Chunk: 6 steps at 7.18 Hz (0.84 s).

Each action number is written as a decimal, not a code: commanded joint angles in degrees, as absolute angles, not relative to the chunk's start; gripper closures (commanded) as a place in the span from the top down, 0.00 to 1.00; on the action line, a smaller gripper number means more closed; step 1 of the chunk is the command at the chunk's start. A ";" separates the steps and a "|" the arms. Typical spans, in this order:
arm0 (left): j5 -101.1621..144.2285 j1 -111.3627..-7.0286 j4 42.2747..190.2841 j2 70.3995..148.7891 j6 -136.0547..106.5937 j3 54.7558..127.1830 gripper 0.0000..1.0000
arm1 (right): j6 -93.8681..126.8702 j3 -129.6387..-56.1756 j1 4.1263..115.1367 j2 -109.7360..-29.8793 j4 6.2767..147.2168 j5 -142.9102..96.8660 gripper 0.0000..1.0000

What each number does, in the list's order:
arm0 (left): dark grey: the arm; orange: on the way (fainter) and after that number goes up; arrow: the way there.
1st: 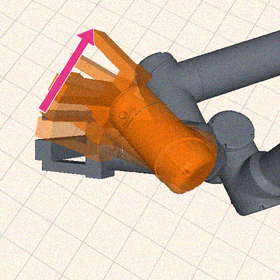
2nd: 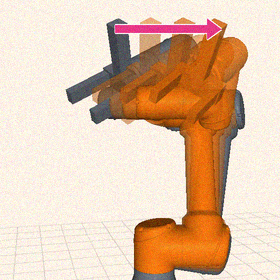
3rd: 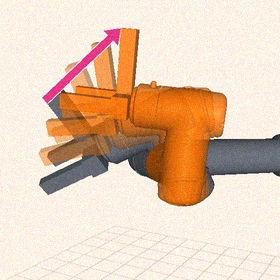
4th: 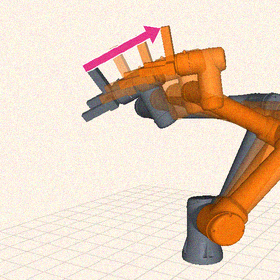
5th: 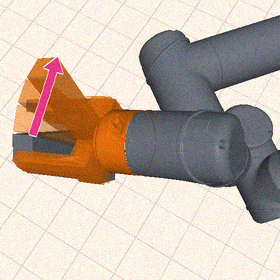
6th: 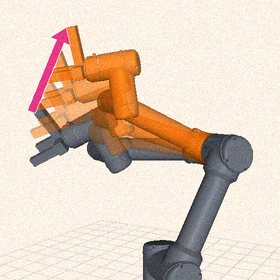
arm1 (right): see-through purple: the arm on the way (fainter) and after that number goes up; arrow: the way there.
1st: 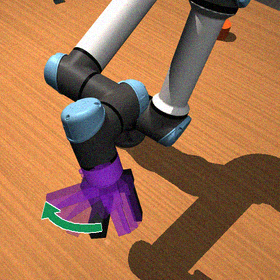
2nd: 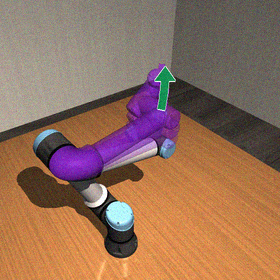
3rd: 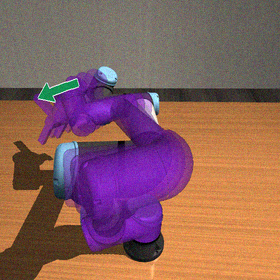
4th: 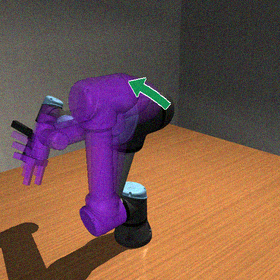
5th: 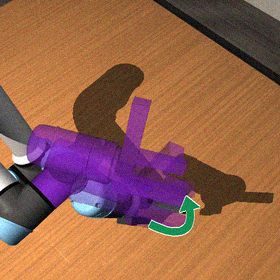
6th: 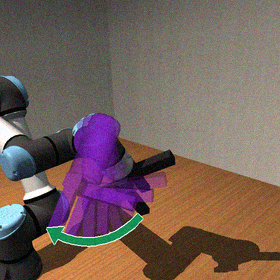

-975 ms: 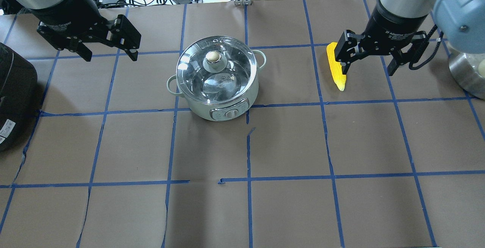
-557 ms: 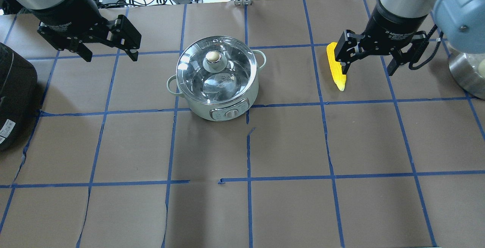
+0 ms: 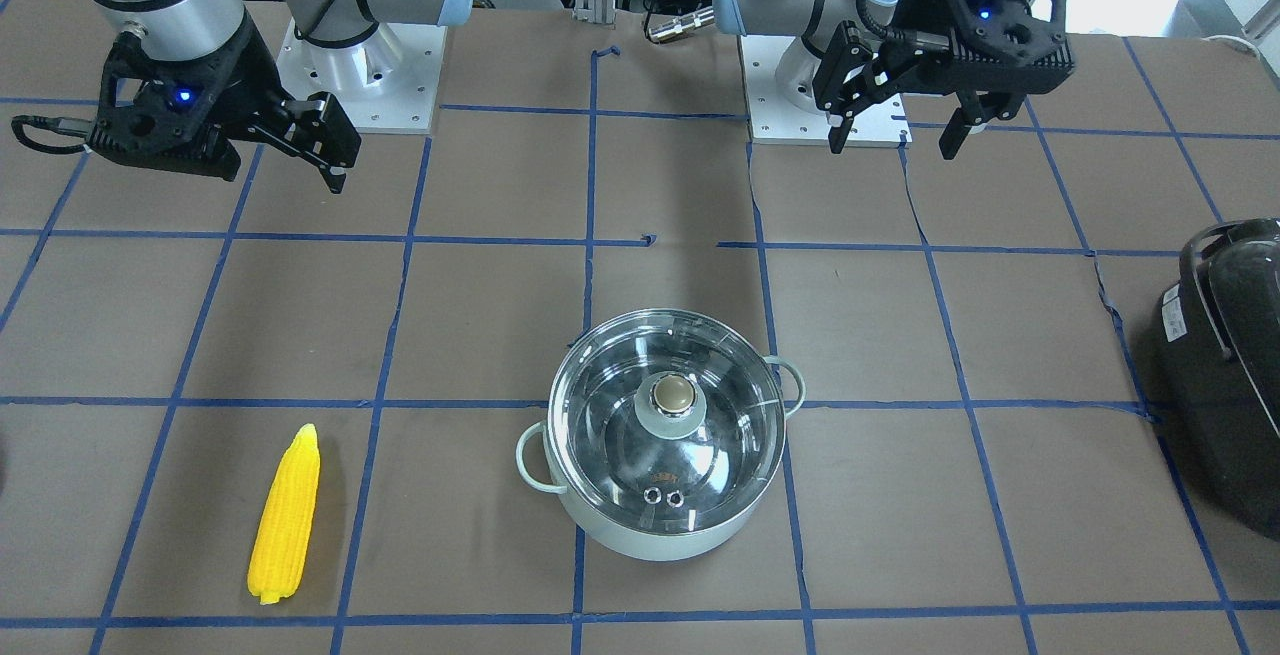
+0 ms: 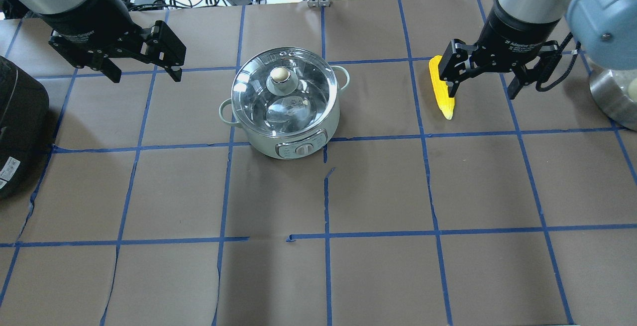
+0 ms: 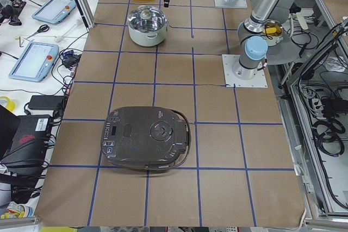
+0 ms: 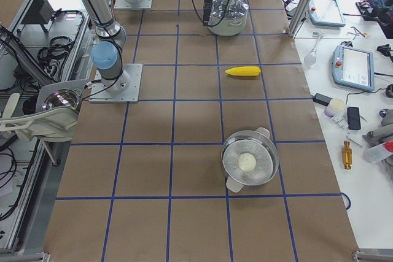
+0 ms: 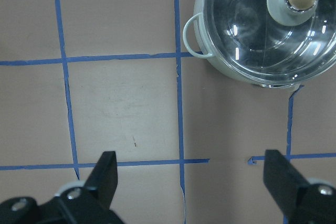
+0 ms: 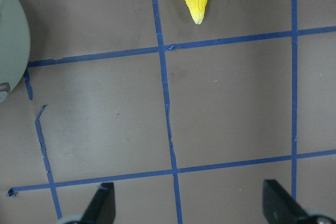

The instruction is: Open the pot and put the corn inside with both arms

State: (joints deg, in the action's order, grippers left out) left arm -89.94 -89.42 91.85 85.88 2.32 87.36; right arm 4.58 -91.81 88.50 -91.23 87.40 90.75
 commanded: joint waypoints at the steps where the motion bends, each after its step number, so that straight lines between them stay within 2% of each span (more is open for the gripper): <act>1: -89.91 -89.38 91.76 85.96 2.11 87.28 1.00 | 4.57 -91.76 88.59 -91.23 87.45 90.09 1.00; 6: -89.82 -89.03 90.62 89.20 -0.43 85.70 1.00 | 4.57 -91.76 88.59 -90.88 87.54 90.26 1.00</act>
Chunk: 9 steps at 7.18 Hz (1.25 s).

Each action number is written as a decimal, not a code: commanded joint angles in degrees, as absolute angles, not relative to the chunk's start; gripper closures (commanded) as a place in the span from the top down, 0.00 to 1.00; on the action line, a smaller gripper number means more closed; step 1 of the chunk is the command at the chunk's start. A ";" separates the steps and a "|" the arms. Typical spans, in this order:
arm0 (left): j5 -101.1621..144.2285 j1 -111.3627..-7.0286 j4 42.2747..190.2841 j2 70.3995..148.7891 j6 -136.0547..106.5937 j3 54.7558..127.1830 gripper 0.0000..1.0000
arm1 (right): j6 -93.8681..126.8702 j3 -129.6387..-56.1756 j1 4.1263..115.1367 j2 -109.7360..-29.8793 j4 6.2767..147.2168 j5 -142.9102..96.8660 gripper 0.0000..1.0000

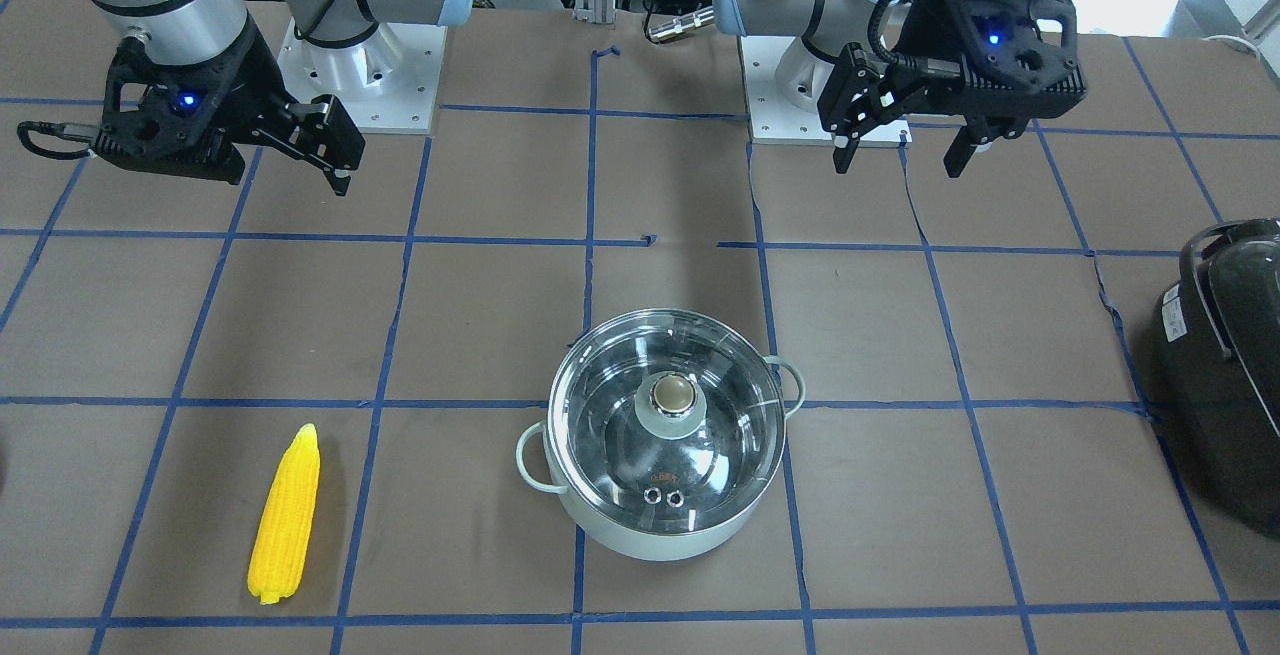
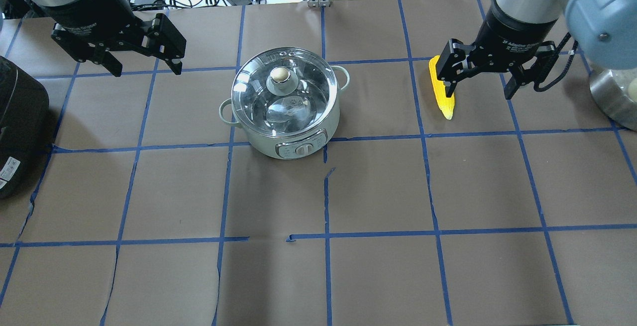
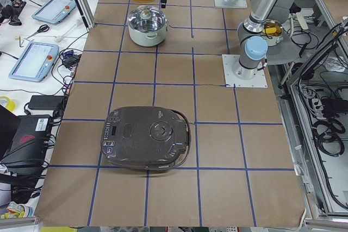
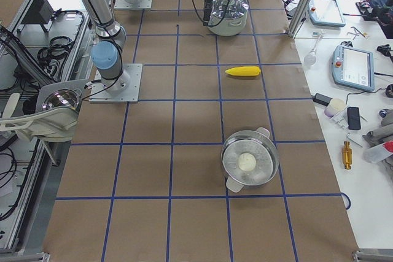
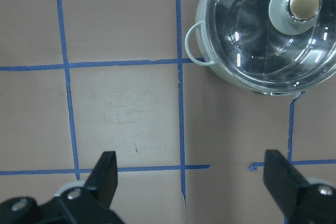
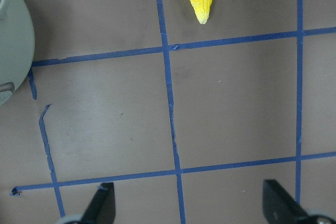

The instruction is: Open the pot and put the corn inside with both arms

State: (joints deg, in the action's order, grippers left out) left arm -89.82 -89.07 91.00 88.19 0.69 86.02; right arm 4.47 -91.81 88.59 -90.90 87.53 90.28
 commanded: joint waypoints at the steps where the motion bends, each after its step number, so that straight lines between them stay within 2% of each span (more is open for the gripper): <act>1: -89.82 -89.21 85.57 93.30 -0.35 84.30 1.00 | 4.57 -91.76 88.59 -90.79 87.63 90.18 1.00; 5: -88.16 -100.01 77.80 106.50 -15.17 79.99 1.00 | 4.92 -91.67 88.15 -90.53 89.63 90.88 1.00; 9: -88.24 -102.39 74.19 111.70 -17.75 81.11 0.98 | 2.13 -92.37 84.57 -78.43 107.35 90.44 1.00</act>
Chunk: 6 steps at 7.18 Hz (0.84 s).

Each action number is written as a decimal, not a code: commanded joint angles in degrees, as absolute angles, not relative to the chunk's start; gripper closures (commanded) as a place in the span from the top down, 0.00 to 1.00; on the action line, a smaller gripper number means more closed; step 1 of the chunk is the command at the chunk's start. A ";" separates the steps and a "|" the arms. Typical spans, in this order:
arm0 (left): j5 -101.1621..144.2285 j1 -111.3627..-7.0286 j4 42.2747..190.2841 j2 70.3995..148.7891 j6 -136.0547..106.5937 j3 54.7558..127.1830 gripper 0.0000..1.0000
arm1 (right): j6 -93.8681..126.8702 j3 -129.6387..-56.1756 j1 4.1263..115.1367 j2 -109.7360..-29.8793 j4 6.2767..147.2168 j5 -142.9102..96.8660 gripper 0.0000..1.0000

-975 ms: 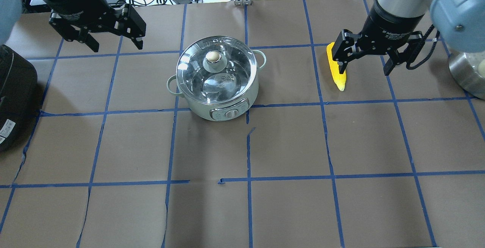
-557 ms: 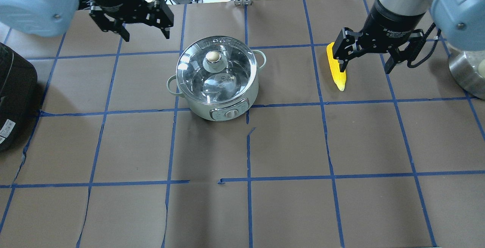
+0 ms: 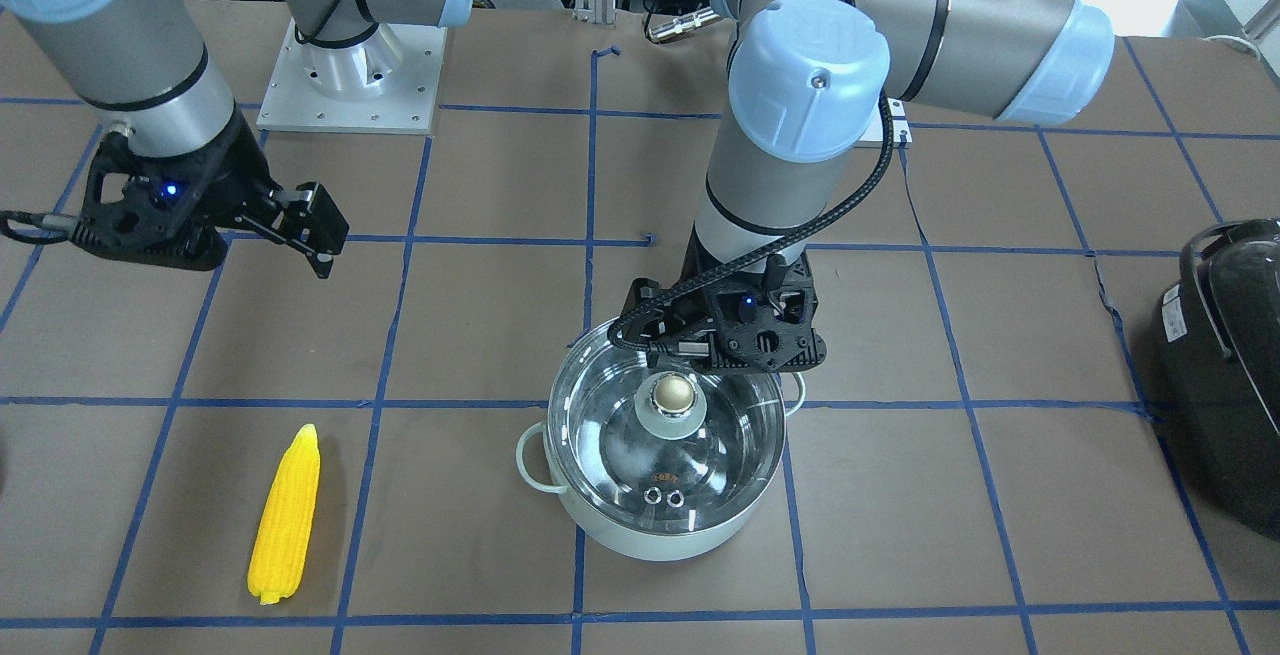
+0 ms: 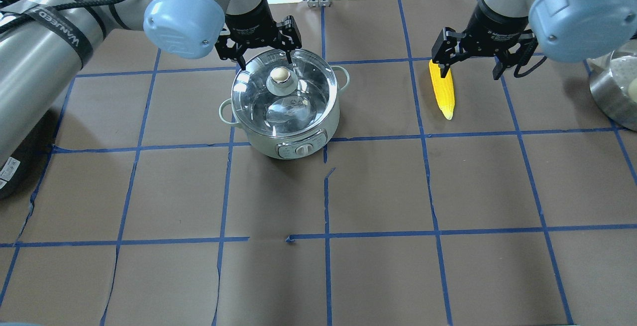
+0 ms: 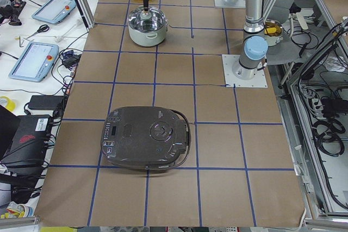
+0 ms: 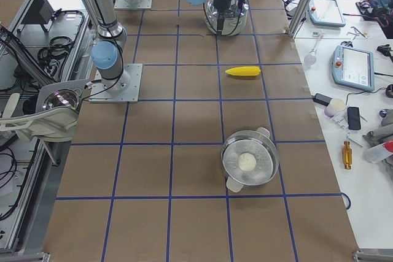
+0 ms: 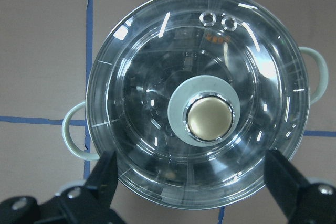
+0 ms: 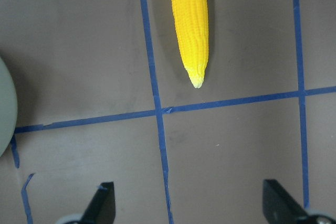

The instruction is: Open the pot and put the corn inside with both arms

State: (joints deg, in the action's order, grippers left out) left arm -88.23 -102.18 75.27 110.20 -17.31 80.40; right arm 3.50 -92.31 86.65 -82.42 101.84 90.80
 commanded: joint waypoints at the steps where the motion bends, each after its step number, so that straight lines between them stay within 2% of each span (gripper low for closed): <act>1: -88.33 -102.39 69.22 112.58 -17.14 82.95 0.98 | -1.20 -92.37 84.12 -74.40 111.67 90.27 1.00; 4: -88.24 -102.57 66.45 113.73 -17.93 84.46 0.97 | -1.40 -92.81 83.58 -67.44 121.17 90.62 1.00; 5: -88.24 -102.66 66.36 113.73 -16.97 84.46 0.93 | -1.67 -92.81 83.24 -64.71 124.25 90.79 1.00; 6: -88.33 -102.66 66.36 113.56 -16.96 84.46 0.75 | -1.41 -92.81 83.23 -62.95 126.28 90.09 1.00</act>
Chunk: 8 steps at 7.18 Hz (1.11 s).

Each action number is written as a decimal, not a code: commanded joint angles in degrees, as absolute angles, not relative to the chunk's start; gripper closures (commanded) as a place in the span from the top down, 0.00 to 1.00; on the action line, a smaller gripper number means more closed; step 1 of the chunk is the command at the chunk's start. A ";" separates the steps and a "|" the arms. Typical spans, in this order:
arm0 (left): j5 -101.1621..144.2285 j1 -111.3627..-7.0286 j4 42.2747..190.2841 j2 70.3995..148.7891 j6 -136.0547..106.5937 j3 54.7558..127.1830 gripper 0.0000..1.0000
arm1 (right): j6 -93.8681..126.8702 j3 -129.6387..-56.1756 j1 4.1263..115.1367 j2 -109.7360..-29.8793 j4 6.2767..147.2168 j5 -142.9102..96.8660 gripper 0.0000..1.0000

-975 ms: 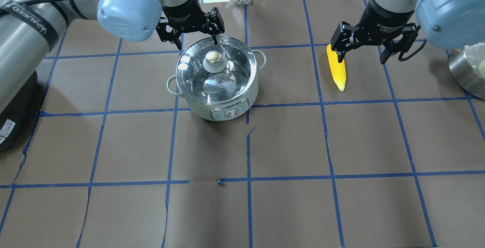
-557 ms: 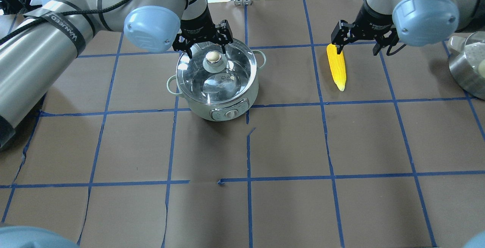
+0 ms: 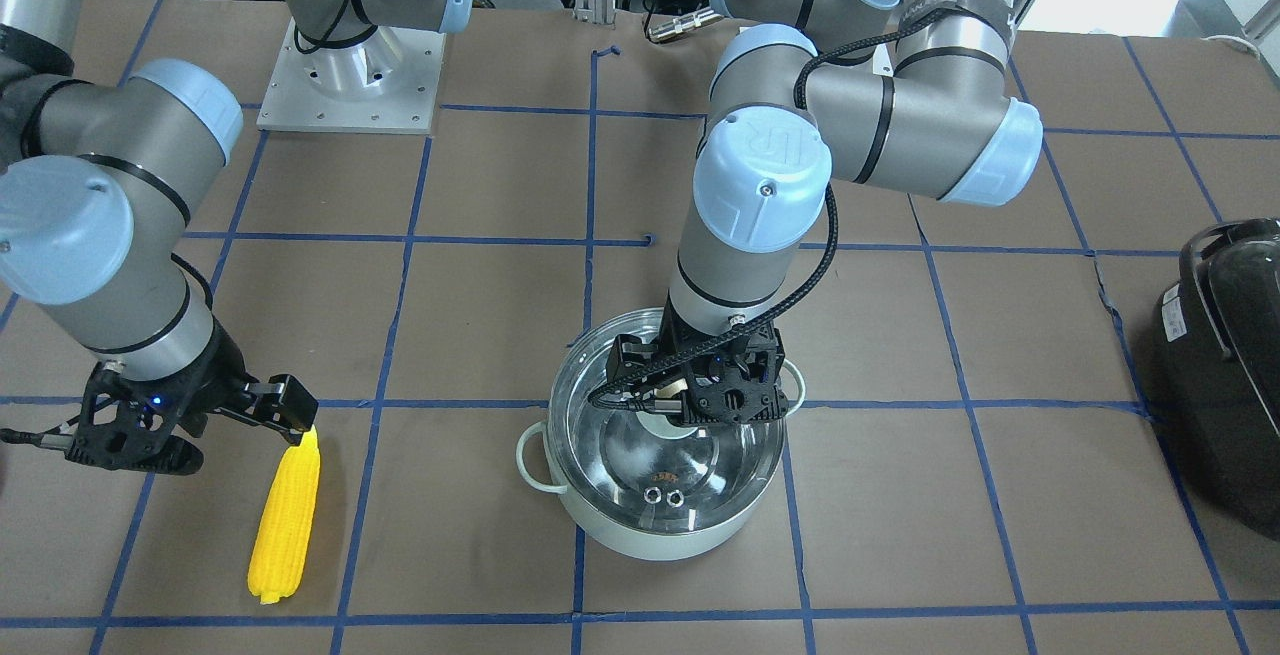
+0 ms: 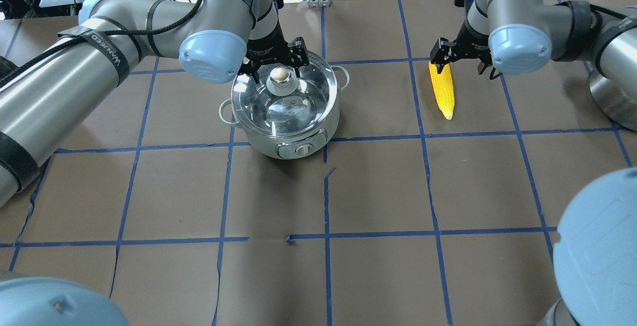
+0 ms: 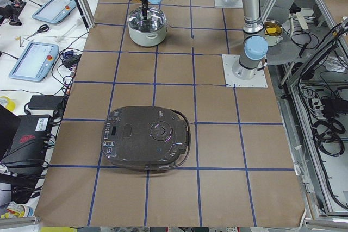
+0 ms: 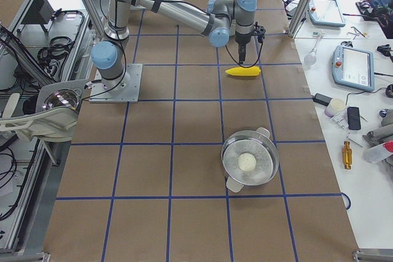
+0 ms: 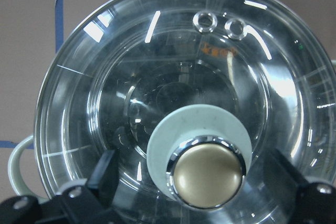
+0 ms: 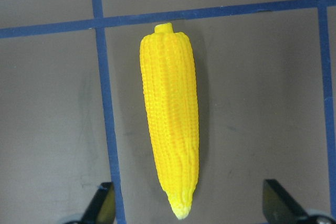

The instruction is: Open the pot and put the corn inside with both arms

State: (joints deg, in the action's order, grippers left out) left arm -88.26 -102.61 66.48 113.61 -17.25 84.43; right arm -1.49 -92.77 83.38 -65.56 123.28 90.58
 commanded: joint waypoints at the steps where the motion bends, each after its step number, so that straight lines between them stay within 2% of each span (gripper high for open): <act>1: -88.33 -102.74 66.36 113.64 -17.57 84.46 0.49 | -1.06 -92.73 83.23 -61.28 127.86 89.91 1.00; 2: -88.24 -102.74 66.36 113.73 -18.01 84.46 0.37 | -1.05 -92.81 83.23 -59.69 129.62 89.91 1.00; 3: -88.16 -102.74 66.27 113.56 -17.50 84.29 0.12 | -0.97 -92.81 83.23 -58.98 129.73 89.04 1.00; 4: -88.07 -102.74 66.36 112.51 -16.88 83.94 0.01 | -0.88 -92.81 83.23 -58.10 129.90 88.95 1.00; 7: -86.83 -100.91 69.33 108.47 -14.52 80.87 0.00 | -1.49 -92.73 83.23 -55.90 131.04 89.29 1.00; 8: -86.57 -96.03 70.48 107.94 -10.33 80.86 0.00 | -1.49 -92.20 83.23 -55.38 131.39 89.21 0.94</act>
